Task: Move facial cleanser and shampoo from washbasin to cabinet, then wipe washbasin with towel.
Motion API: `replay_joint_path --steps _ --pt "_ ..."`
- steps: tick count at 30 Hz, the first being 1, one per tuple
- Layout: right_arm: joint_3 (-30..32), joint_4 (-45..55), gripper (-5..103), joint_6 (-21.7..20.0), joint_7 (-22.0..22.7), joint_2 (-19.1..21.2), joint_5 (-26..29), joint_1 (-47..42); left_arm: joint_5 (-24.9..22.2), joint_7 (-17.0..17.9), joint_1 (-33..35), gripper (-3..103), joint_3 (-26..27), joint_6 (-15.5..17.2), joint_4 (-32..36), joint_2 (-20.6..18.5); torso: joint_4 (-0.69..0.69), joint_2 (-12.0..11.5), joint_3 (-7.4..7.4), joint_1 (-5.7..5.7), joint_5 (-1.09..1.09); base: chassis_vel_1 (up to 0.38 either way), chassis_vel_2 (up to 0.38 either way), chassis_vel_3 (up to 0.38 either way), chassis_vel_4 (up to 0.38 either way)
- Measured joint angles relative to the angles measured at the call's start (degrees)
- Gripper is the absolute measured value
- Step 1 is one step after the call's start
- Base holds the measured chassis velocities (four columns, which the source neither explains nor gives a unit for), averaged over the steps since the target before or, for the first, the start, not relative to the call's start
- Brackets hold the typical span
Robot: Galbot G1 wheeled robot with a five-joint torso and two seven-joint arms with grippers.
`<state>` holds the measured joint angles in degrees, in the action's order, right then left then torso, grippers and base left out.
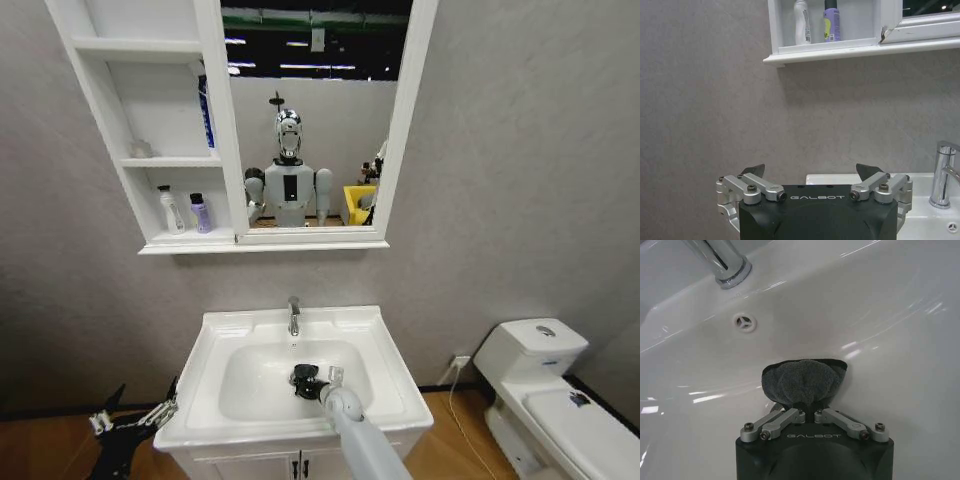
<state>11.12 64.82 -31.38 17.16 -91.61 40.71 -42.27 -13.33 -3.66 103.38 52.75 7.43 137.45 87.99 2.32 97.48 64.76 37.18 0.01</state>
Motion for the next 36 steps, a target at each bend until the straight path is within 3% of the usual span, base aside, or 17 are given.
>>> replay_joint_path --steps 7,18,30,34,36 --pt "-0.8 -3.8 3 -0.9 2.1 -0.6 1.7 3.0 0.0 0.0 0.0 100 0.0 0.0 0.0 0.0 0.00 0.0 -0.01 0.00 -0.01 0.000 0.000 0.000 0.000" --pt "-1.7 -1.2 3 -1.1 4.7 -0.3 0.9 0.5 0.0 0.0 0.0 100 0.0 0.0 0.0 0.0 -0.02 0.0 -0.02 0.00 0.01 0.000 0.000 0.000 0.000" --pt "1.7 6.2 3 -1.1 5.2 7.7 -0.4 -3.5 0.0 0.0 0.0 100 0.0 0.0 0.0 0.0 -0.03 0.0 -0.03 -0.01 0.01 0.000 0.000 0.000 0.000" --pt "1.9 11.2 3 0.8 4.4 10.5 -4.7 -5.9 0.0 0.0 0.0 100 0.0 0.0 0.0 0.0 0.01 0.0 -0.01 0.00 -0.01 0.000 0.000 0.000 0.000" --pt "1.2 15.1 3 4.0 2.2 11.9 -8.1 -7.3 0.0 0.0 0.0 100 0.0 0.0 0.0 0.0 0.03 0.0 -0.01 0.01 -0.01 0.000 0.000 0.000 0.000"
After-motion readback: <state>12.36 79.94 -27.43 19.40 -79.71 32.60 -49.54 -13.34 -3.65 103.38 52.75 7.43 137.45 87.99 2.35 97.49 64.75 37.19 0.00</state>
